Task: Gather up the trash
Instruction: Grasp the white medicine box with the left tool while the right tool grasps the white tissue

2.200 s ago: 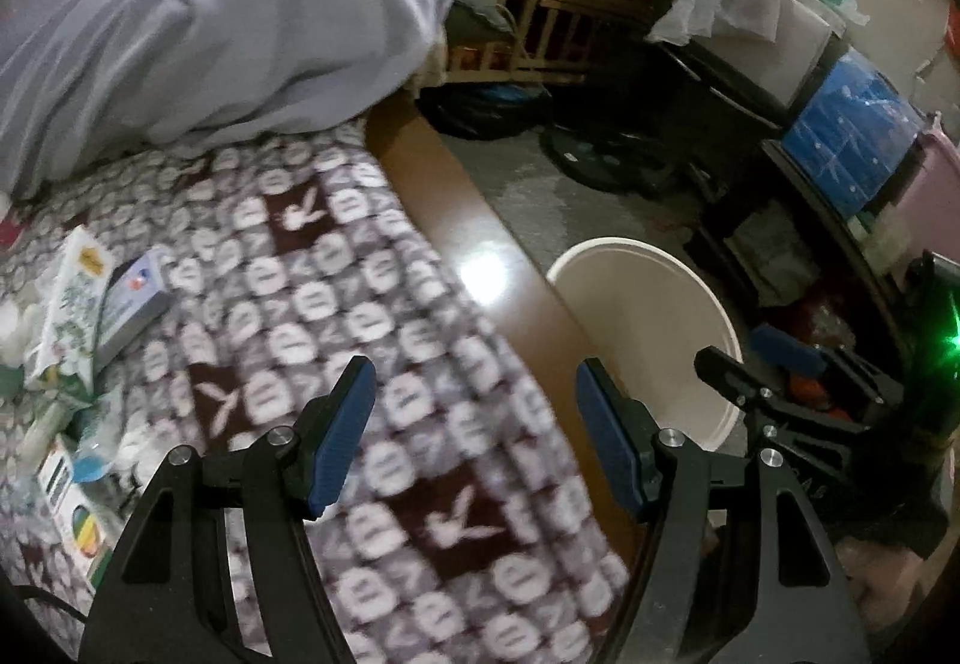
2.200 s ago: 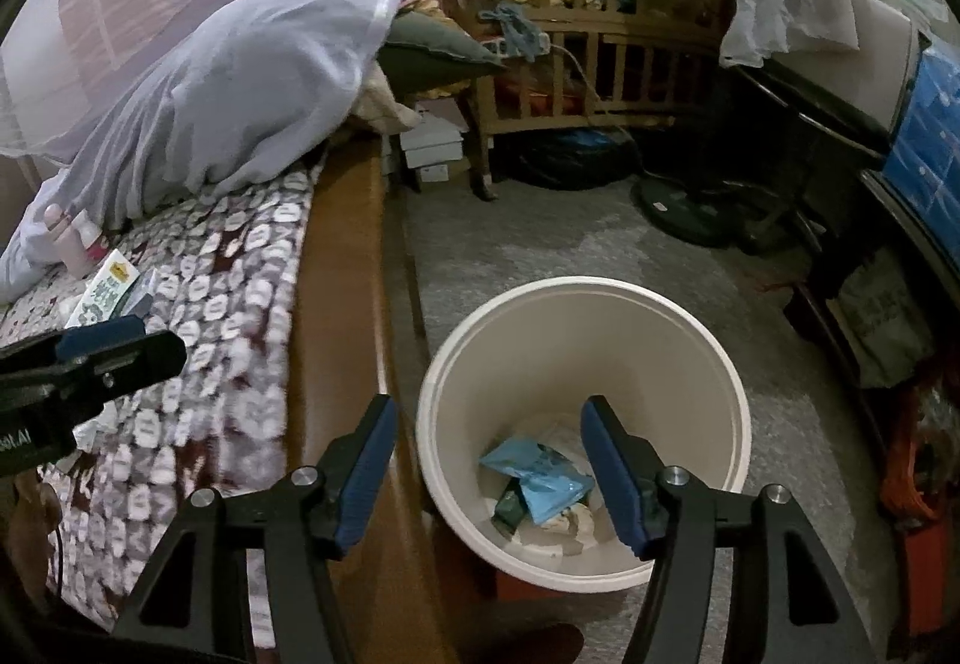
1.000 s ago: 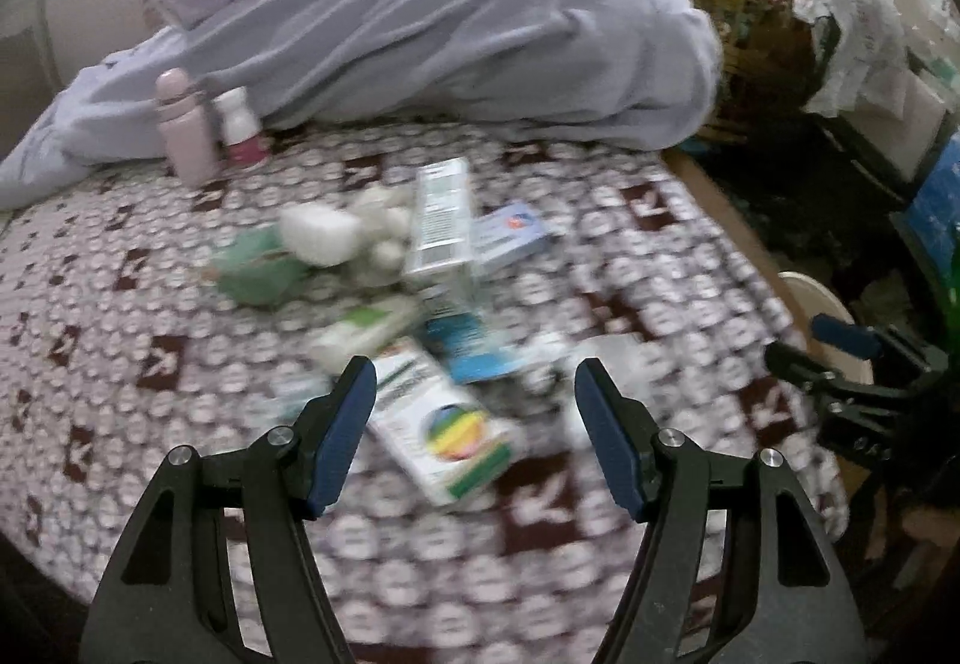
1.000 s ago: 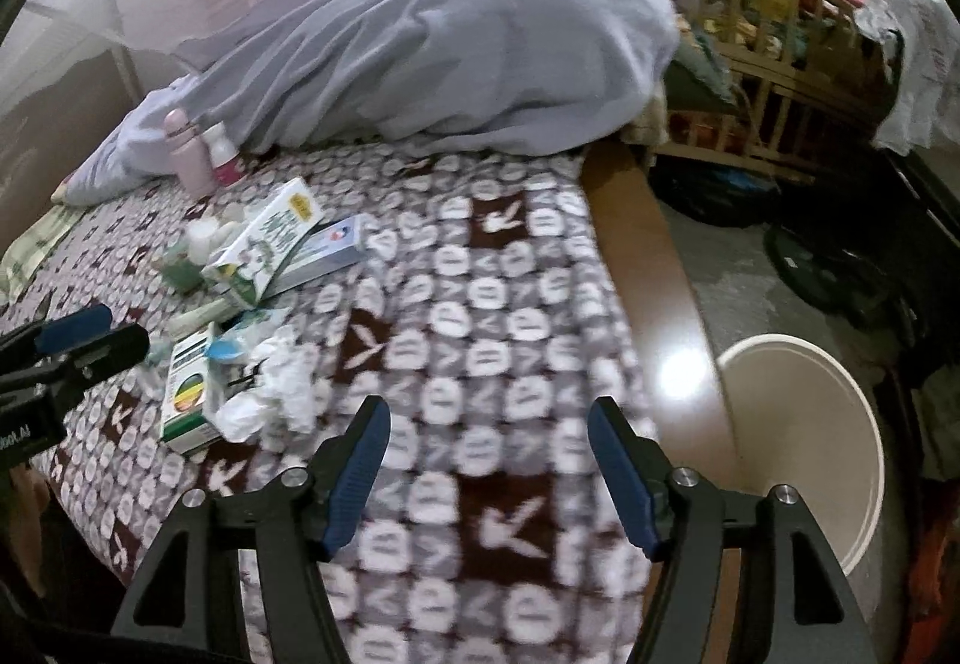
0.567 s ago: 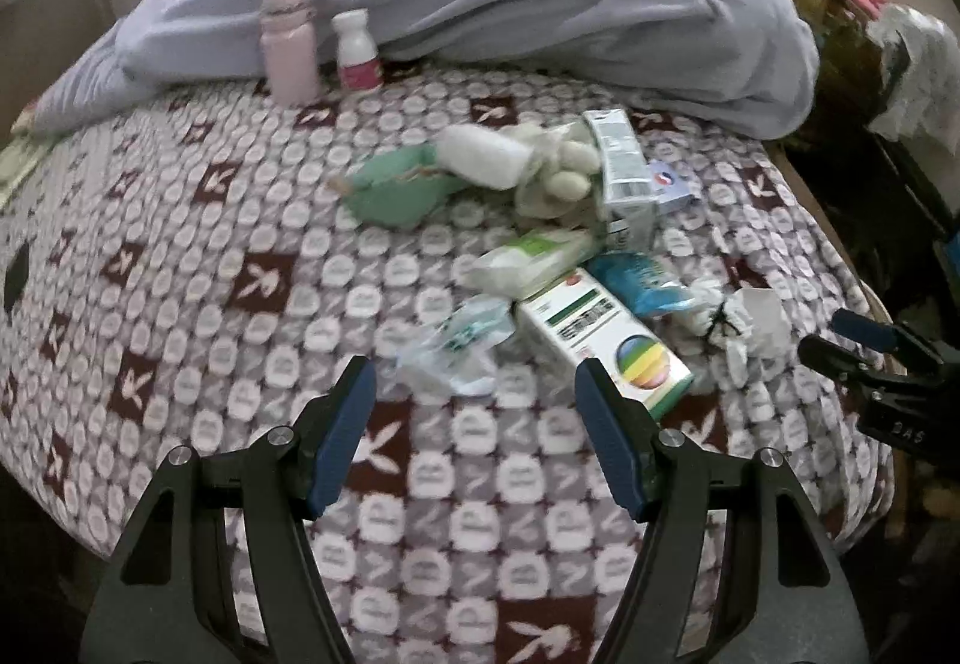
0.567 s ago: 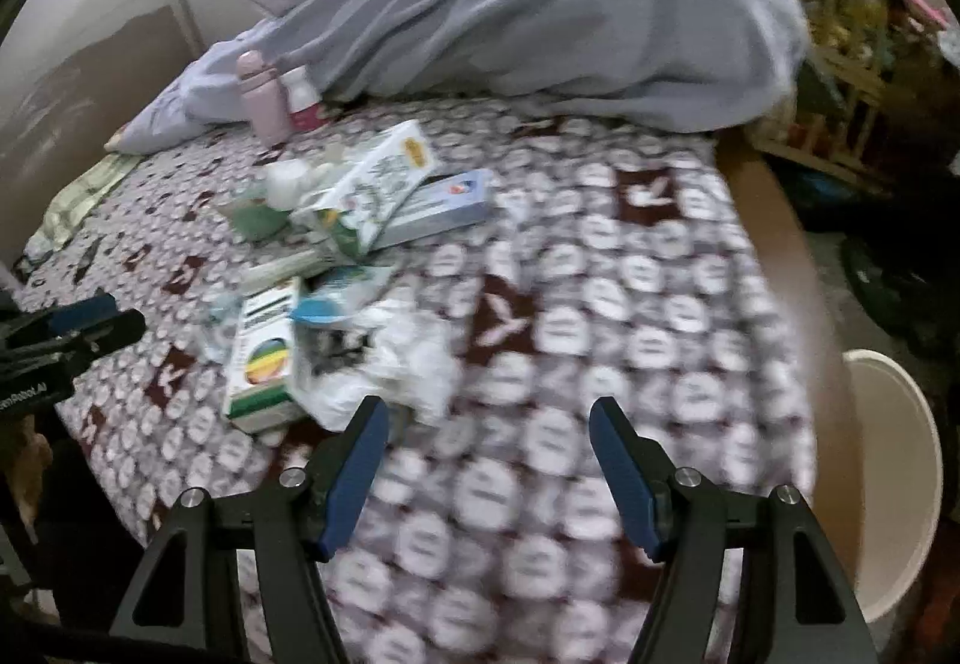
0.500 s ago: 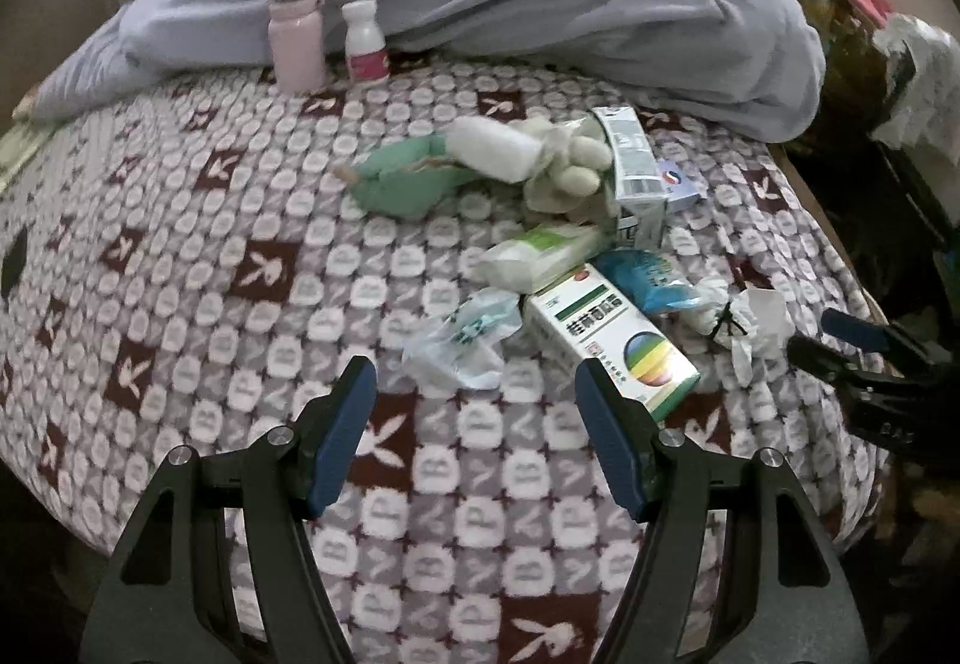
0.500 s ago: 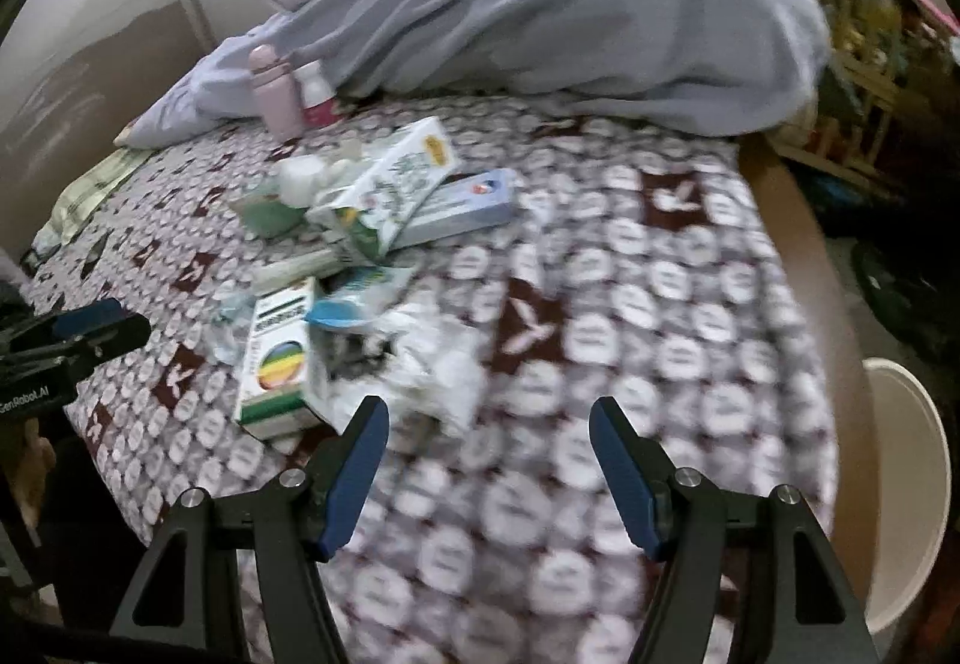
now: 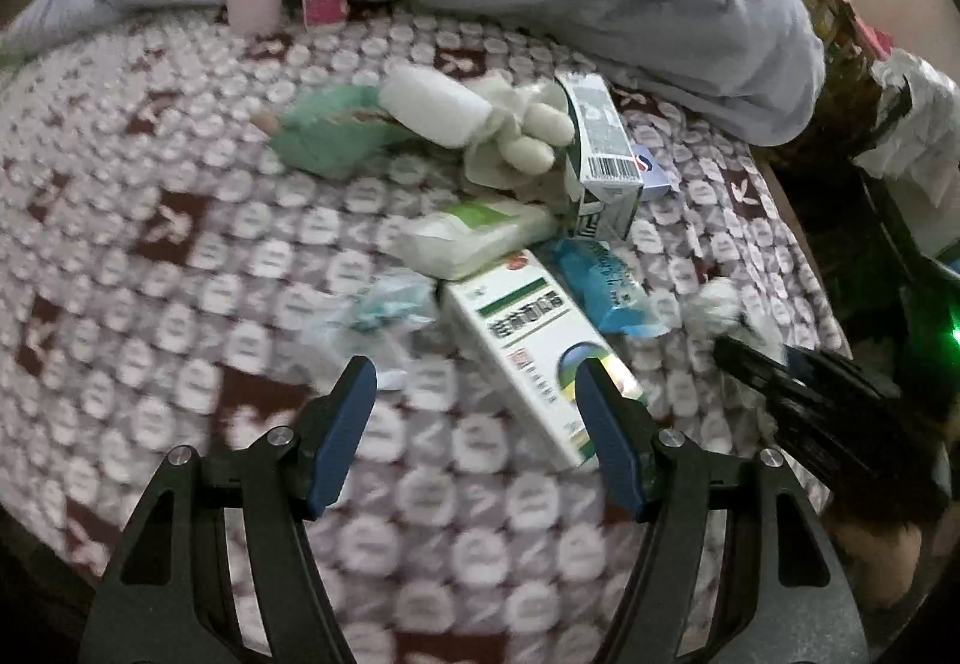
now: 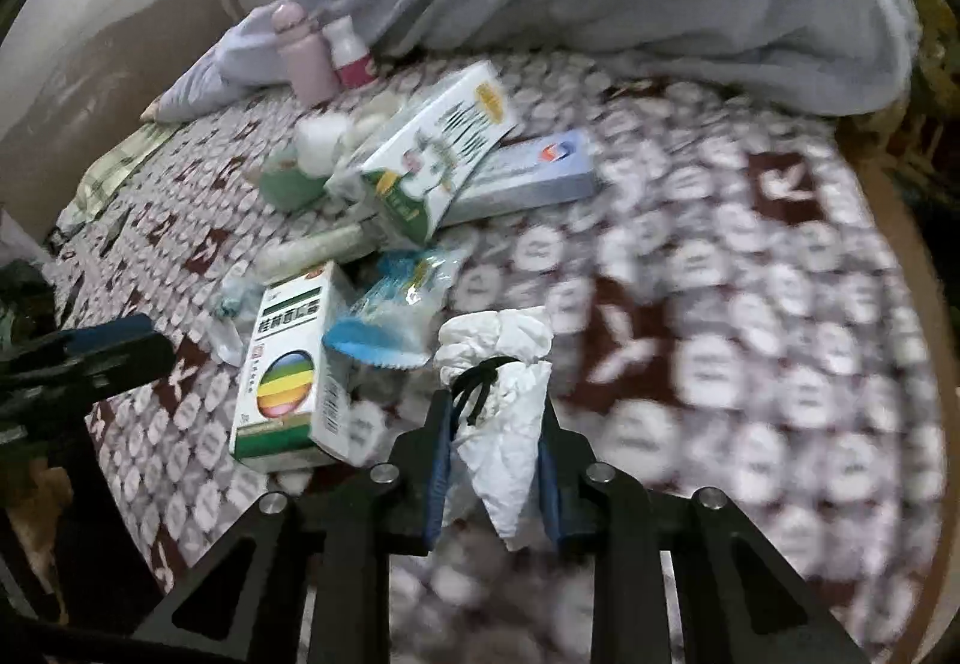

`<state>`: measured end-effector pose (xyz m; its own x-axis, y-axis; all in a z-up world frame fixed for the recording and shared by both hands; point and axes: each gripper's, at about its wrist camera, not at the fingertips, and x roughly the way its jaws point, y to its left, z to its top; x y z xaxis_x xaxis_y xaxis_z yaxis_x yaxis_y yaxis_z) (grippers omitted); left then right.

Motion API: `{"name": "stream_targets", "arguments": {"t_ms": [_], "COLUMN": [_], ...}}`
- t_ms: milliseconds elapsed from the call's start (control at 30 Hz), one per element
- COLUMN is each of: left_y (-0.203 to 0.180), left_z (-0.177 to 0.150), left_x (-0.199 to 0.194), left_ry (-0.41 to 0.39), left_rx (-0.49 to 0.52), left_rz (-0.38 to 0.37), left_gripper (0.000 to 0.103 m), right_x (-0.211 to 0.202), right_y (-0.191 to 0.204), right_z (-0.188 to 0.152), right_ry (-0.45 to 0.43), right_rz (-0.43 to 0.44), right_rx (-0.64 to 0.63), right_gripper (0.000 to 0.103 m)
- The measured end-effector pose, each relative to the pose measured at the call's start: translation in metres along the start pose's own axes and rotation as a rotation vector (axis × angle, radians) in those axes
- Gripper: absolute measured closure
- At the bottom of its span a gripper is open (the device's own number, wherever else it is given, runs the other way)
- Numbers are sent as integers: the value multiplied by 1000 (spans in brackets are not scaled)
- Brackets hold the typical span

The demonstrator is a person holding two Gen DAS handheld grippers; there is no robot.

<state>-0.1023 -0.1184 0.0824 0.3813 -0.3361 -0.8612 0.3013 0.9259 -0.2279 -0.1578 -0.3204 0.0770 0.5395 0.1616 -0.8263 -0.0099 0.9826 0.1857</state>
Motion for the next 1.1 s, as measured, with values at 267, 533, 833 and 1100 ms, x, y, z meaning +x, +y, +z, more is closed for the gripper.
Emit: {"name": "stream_targets", "arguments": {"t_ms": [267, 533, 833, 1100], "left_y": [-26, -19, -36, -41], "left_z": [2, 1, -13, -13], "left_x": [50, 52, 27, 58], "left_ry": [61, 88, 99, 112], "left_rx": [-78, -79, 94, 33], "left_rz": [-38, -91, -66, 14], "left_gripper": [35, 41, 41, 44], "right_x": [-38, -45, -47, -50], "right_y": [-21, -21, -22, -22], "right_z": [-5, -10, -16, -24], "right_ry": [-60, -78, -67, -52], "right_rz": [5, 16, 19, 13], "right_rx": [20, 28, 49, 52], "right_gripper": [79, 79, 79, 79]}}
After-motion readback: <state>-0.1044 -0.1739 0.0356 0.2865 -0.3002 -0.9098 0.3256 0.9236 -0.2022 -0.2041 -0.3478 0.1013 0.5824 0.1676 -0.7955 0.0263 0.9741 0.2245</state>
